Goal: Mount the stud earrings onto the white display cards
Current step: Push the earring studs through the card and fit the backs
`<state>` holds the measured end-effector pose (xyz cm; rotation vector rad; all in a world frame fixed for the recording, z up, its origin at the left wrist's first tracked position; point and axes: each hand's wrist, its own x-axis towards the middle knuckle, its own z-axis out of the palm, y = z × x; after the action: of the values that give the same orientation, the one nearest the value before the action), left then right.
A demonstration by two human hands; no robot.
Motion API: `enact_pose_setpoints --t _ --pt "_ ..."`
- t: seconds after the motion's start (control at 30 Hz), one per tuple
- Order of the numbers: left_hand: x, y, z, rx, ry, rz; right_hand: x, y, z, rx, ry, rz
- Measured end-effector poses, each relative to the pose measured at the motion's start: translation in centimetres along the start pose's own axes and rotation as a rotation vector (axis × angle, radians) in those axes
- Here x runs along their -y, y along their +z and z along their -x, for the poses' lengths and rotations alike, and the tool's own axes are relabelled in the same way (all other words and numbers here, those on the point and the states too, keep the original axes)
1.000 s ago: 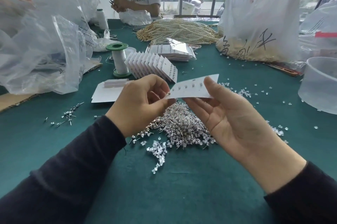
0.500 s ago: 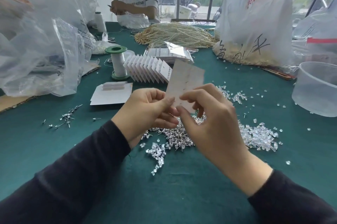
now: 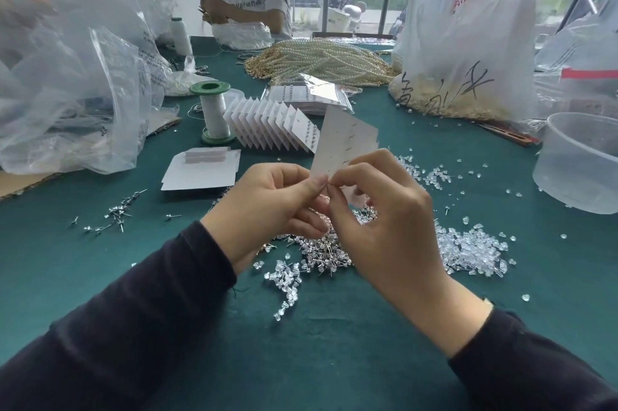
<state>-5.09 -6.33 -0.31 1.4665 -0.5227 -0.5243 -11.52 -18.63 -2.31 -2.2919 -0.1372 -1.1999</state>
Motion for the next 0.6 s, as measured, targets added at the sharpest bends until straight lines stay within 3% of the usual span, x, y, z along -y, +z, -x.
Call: enact_pose_setpoints --t 0.17,0.37,0.6 --pt "0.4 -0.9 -0.5 -0.173 0.033 -0.108 0.4 -0.4 -0.1 0.010 -0.112 0.039" --pt "0.2 -2.4 -1.2 -0.416 0.064 -0.230 0.4 0.3 0.5 0.640 -0.033 -0.050" --pt "0.2 -2.9 -1.3 -0.438 0.035 -0.265 0.6 1.3 0.5 0.695 0.030 -0.035"
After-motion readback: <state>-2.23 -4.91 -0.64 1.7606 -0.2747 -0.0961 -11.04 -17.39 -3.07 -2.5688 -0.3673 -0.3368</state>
